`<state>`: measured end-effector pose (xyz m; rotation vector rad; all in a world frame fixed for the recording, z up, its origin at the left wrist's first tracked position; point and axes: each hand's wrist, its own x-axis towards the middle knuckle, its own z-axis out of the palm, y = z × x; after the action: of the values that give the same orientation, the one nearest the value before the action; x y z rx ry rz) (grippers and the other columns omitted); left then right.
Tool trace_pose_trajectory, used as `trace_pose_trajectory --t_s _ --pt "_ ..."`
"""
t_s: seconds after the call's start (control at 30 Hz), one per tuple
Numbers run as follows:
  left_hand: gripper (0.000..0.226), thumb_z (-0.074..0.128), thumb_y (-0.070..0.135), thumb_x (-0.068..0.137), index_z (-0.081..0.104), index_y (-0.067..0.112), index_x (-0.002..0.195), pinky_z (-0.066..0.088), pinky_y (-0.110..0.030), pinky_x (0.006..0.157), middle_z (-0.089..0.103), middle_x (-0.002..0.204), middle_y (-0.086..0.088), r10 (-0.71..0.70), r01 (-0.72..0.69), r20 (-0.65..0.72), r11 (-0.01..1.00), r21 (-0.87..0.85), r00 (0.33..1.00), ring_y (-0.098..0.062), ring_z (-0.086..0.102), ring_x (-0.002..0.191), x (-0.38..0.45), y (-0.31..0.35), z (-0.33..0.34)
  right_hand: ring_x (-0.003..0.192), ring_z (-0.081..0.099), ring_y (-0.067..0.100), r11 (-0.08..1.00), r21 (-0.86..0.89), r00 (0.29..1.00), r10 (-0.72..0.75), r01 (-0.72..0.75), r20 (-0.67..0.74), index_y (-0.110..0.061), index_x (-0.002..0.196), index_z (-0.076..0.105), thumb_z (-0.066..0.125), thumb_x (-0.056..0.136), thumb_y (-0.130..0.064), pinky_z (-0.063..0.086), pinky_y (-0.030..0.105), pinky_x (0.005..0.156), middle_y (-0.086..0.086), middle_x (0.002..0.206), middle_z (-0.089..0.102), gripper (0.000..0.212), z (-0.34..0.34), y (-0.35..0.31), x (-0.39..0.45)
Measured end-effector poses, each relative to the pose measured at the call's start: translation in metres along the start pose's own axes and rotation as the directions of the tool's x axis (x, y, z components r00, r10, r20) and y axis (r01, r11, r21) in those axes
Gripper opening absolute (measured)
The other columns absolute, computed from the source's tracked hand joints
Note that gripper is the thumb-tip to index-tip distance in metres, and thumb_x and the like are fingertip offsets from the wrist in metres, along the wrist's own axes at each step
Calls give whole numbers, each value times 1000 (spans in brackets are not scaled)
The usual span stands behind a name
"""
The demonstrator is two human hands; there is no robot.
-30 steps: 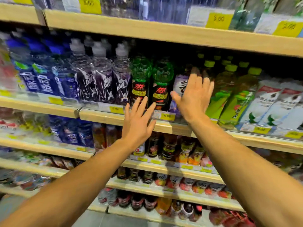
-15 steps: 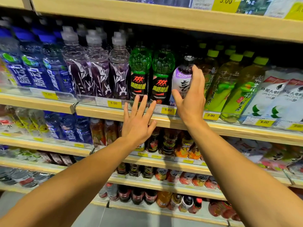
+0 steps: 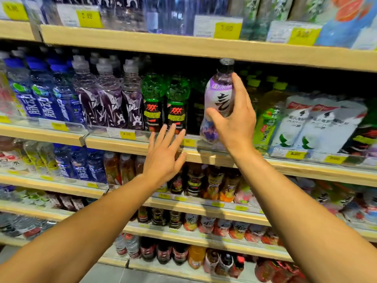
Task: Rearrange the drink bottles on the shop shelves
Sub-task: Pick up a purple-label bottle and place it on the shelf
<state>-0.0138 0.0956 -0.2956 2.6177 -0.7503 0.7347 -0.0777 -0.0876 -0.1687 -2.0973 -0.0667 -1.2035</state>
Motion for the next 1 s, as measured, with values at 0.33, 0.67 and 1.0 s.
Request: trace_pose_trajectory --t_s 0.33,0.67,1.0 --pt "70 43 51 93 30 23 156 12 -58 120 23 164 -8 -1 0 -31 1000 -30 1000 -31 14 152 3 187 23 130 47 13 992 -104 996 77 -72 44 -26 150 37 80 76 -25 36 23 101 -5 148 47 85 -186 86 -33" --pt "73 37 53 92 20 26 158 4 -53 122 14 166 -5 79 -76 25 991 -109 997 -27 7 154 25 368 53 133 44 9 969 -192 988 154 -154 -15 -29 150 36 80 77 -26 28 9 101 -8 150 46 86 -349 172 -32" --pt "69 36 53 98 12 31 159 -1 -50 123 6 168 -2 206 -192 145 976 -104 968 -25 0 154 68 452 100 127 52 15 942 -242 968 200 -233 -150 -30 149 35 79 75 -28 43 36 106 -8 147 48 86 -415 240 -2"
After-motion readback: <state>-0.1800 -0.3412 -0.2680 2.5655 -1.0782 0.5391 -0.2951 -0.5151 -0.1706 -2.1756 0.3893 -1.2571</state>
